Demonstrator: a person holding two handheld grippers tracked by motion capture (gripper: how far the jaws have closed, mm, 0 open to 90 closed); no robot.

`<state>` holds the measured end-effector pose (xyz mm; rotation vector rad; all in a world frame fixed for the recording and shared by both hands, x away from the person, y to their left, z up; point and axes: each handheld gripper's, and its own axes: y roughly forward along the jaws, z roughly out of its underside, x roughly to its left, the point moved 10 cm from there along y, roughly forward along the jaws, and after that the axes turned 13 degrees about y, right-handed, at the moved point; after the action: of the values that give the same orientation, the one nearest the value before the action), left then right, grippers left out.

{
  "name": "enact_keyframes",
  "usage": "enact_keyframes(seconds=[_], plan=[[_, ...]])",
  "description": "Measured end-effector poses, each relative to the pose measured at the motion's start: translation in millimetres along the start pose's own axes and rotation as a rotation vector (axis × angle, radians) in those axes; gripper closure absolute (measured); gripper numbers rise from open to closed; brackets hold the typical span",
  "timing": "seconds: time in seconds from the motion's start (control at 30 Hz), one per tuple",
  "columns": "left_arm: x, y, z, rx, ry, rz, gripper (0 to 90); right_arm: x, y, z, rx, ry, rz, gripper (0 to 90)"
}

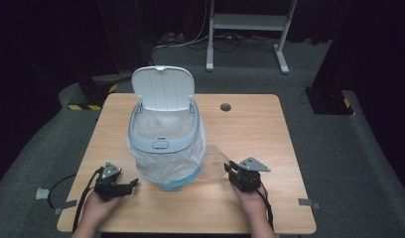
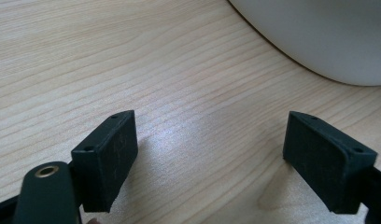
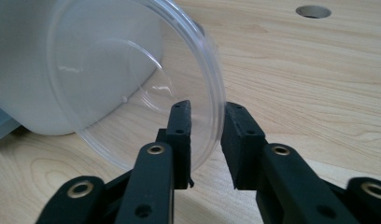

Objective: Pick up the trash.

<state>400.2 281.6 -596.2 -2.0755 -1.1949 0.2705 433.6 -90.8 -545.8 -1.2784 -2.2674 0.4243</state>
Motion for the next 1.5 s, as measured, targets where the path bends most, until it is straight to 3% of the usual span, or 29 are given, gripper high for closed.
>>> enact_keyframes(seconds=[0.2,0.9,1.5], plan=[[0.9,0.3,-0.3,0.0,0.001,-0.004,18.2,-2.2,-11.5,-3.1,-0.021,-0.003,0.0,83.1],[1.0,0.4,-0.3,0.0,0.001,-0.004,18.3,-3.0,-14.9,-7.3,-0.047,-0.031,0.042,83.8],[1.1,0.3,-0.3,0.002,0.002,-0.007,18.3,5.4,-20.7,-17.7,-0.113,-0.068,0.069,83.7]])
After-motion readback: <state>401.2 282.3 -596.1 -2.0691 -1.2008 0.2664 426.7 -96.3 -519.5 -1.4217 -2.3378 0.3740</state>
